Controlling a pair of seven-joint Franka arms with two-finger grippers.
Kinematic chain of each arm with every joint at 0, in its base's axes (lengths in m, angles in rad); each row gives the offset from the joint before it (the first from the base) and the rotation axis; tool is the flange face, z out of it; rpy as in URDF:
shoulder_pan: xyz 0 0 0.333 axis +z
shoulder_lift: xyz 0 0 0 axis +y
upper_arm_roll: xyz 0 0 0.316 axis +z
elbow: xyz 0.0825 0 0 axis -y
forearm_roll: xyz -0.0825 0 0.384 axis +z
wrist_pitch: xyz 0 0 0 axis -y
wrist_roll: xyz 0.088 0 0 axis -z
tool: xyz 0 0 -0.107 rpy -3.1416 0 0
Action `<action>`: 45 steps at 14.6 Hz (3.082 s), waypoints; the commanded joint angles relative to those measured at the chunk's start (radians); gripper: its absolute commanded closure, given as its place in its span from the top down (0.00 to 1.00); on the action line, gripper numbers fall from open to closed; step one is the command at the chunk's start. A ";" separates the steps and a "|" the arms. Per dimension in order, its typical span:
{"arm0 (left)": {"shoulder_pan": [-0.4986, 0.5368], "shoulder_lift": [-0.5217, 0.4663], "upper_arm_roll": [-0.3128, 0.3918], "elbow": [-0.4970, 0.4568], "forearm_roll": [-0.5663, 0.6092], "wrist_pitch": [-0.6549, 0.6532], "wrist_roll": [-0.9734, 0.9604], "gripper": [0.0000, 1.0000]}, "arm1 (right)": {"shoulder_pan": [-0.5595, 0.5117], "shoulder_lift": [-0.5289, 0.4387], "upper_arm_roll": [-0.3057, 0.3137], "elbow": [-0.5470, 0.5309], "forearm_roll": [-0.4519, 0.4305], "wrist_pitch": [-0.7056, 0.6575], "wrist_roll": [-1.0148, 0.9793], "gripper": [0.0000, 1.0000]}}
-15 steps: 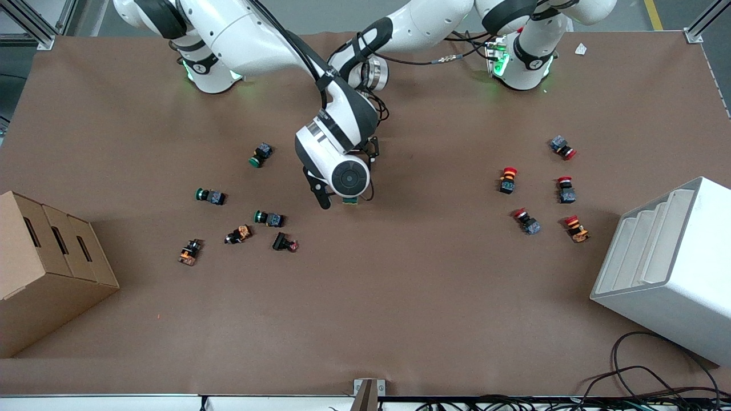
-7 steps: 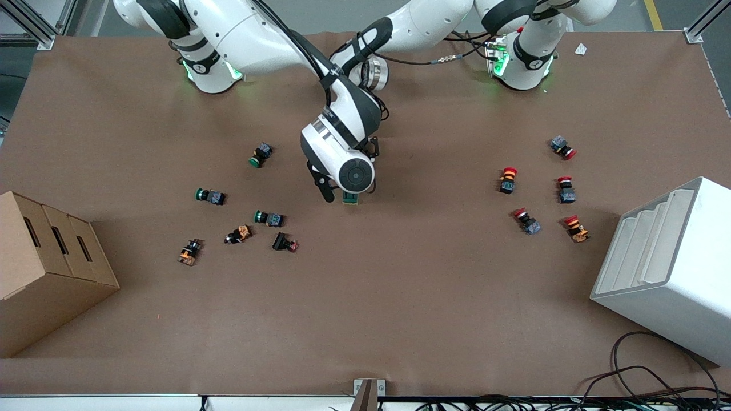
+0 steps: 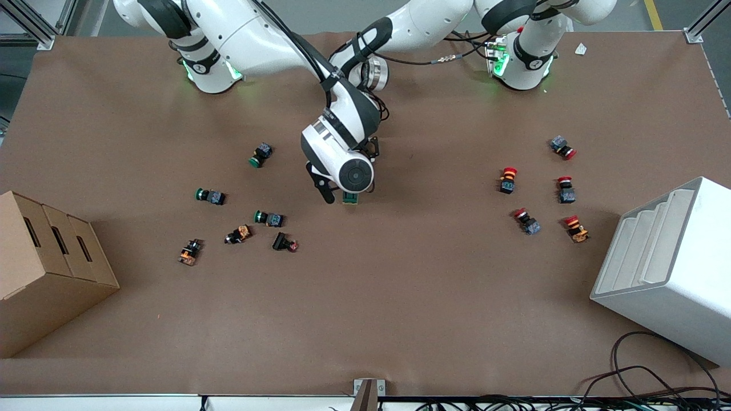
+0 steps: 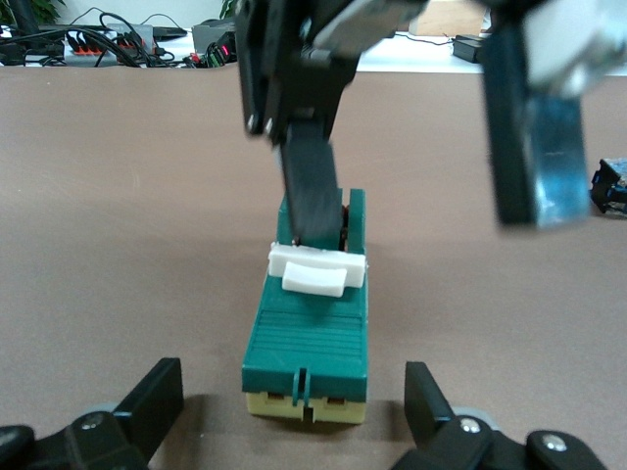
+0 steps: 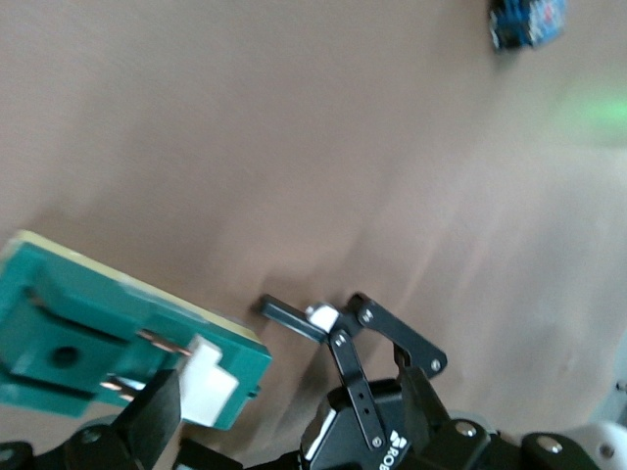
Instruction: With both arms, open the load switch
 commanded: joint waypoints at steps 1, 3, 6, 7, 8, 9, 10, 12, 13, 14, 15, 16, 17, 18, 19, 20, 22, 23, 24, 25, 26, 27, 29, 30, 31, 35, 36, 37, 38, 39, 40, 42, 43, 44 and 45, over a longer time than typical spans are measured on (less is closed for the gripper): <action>-0.014 0.018 0.012 0.005 0.013 -0.002 -0.004 1.00 | -0.107 -0.113 0.005 0.013 -0.017 -0.100 -0.187 1.00; -0.012 0.009 0.009 0.006 0.009 -0.002 0.008 1.00 | -0.208 -0.179 0.005 0.022 -0.028 -0.142 -0.403 1.00; -0.002 -0.020 0.000 0.011 -0.033 0.002 0.076 1.00 | -0.341 -0.268 0.003 0.010 -0.110 -0.174 -0.762 1.00; 0.000 -0.034 -0.003 0.017 -0.069 0.007 0.091 1.00 | -0.387 -0.297 0.005 0.002 -0.126 -0.179 -0.875 1.00; 0.003 -0.054 -0.005 0.025 -0.095 0.018 0.115 1.00 | -0.444 -0.333 0.005 -0.013 -0.129 -0.177 -1.009 1.00; 0.011 -0.077 -0.014 0.034 -0.147 0.039 0.140 1.00 | -0.485 -0.362 0.005 -0.030 -0.132 -0.170 -1.116 1.00; 0.030 -0.098 -0.029 0.054 -0.203 0.056 0.183 1.00 | -0.518 -0.386 0.003 -0.036 -0.149 -0.168 -1.204 1.00; 0.089 -0.154 -0.078 0.081 -0.327 0.061 0.333 1.00 | -0.573 -0.429 0.005 -0.036 -0.206 -0.171 -1.341 1.00; 0.119 -0.184 -0.104 0.091 -0.381 0.061 0.409 1.00 | -0.610 -0.448 0.005 -0.035 -0.209 -0.173 -1.407 1.00; 0.162 -0.221 -0.129 0.094 -0.431 0.062 0.481 1.00 | -0.642 -0.465 0.005 -0.033 -0.211 -0.176 -1.457 1.00; 0.204 -0.256 -0.155 0.094 -0.477 0.064 0.547 1.00 | -0.662 -0.482 0.005 -0.033 -0.212 -0.176 -1.502 1.00; 0.259 -0.290 -0.188 0.104 -0.534 0.068 0.623 1.00 | -0.693 -0.498 0.003 -0.030 -0.212 -0.179 -1.545 1.00; 0.312 -0.318 -0.221 0.127 -0.591 0.070 0.696 1.00 | -0.722 -0.511 0.005 -0.025 -0.212 -0.180 -1.585 1.00; 0.368 -0.342 -0.248 0.149 -0.655 0.070 0.776 1.00 | -0.749 -0.520 0.005 -0.022 -0.212 -0.187 -1.620 1.00; 0.418 -0.373 -0.267 0.167 -0.718 0.068 0.857 1.00 | -0.783 -0.520 0.006 -0.006 -0.204 -0.191 -1.639 1.00; 0.476 -0.411 -0.281 0.175 -0.782 0.068 0.942 1.00 | -0.796 -0.517 0.006 0.020 -0.207 -0.194 -1.639 1.00; 0.570 -0.483 -0.289 0.178 -0.896 0.068 1.087 1.00 | -0.803 -0.511 0.006 0.050 -0.214 -0.226 -1.639 1.00; 0.601 -0.505 -0.289 0.198 -0.948 0.065 1.146 1.00 | -0.803 -0.511 0.005 0.062 -0.212 -0.243 -1.637 1.00; 0.633 -0.516 -0.289 0.219 -0.999 0.056 1.186 1.00 | -0.809 -0.514 0.005 0.083 -0.203 -0.252 -1.637 1.00; 0.675 -0.526 -0.289 0.236 -1.036 0.055 1.201 1.00 | -0.811 -0.512 0.006 0.093 -0.203 -0.259 -1.636 1.00; 0.721 -0.531 -0.290 0.242 -1.066 0.053 1.234 1.00 | -0.814 -0.511 0.008 0.096 -0.197 -0.269 -1.636 1.00; 0.757 -0.549 -0.293 0.246 -1.094 0.049 1.292 1.00 | -0.807 -0.509 0.009 0.096 -0.195 -0.298 -1.621 1.00; 0.843 -0.566 -0.295 0.285 -1.152 0.030 1.399 1.00 | -0.802 -0.512 0.012 0.097 -0.163 -0.306 -1.579 1.00; 0.882 -0.568 -0.296 0.331 -1.216 0.010 1.459 1.00 | -0.802 -0.517 0.012 0.096 -0.160 -0.317 -1.567 1.00; 0.920 -0.566 -0.293 0.394 -1.285 -0.025 1.537 1.00 | -0.802 -0.520 0.012 0.093 -0.158 -0.331 -1.568 1.00; 0.990 -0.652 -0.107 0.462 -1.548 -0.097 1.945 1.00 | -0.796 -0.537 0.014 0.085 -0.158 -0.331 -1.567 1.00; 0.980 -0.680 -0.044 0.462 -1.614 -0.097 2.034 1.00 | -0.781 -0.546 0.011 0.071 -0.160 -0.332 -1.567 1.00; 0.976 -0.712 0.016 0.457 -1.674 -0.102 2.115 1.00 | -0.768 -0.574 0.005 0.036 -0.164 -0.319 -1.567 1.00; 0.967 -0.733 0.065 0.453 -1.698 -0.120 2.172 1.00 | -0.756 -0.603 -0.001 -0.003 -0.169 -0.299 -1.567 1.00; 0.945 -0.747 0.114 0.454 -1.709 -0.157 2.226 1.00 | -0.739 -0.638 -0.021 -0.048 -0.169 -0.273 -1.568 1.00; 0.930 -0.763 0.162 0.453 -1.723 -0.180 2.275 1.00 | -0.719 -0.673 -0.041 -0.094 -0.169 -0.245 -1.568 1.00; 0.924 -0.784 0.239 0.451 -1.761 -0.214 2.376 1.00 | -0.710 -0.721 -0.046 -0.151 -0.172 -0.214 -1.570 1.00; 0.913 -0.795 0.271 0.450 -1.768 -0.226 2.421 1.00 | -0.708 -0.735 -0.047 -0.160 -0.174 -0.213 -1.570 1.00; 0.893 -0.804 0.309 0.450 -1.771 -0.244 2.450 1.00 | -0.708 -0.744 -0.047 -0.162 -0.174 -0.214 -1.570 1.00; 0.872 -0.815 0.349 0.448 -1.789 -0.266 2.456 1.00 | -0.705 -0.758 -0.047 -0.166 -0.175 -0.216 -1.570 1.00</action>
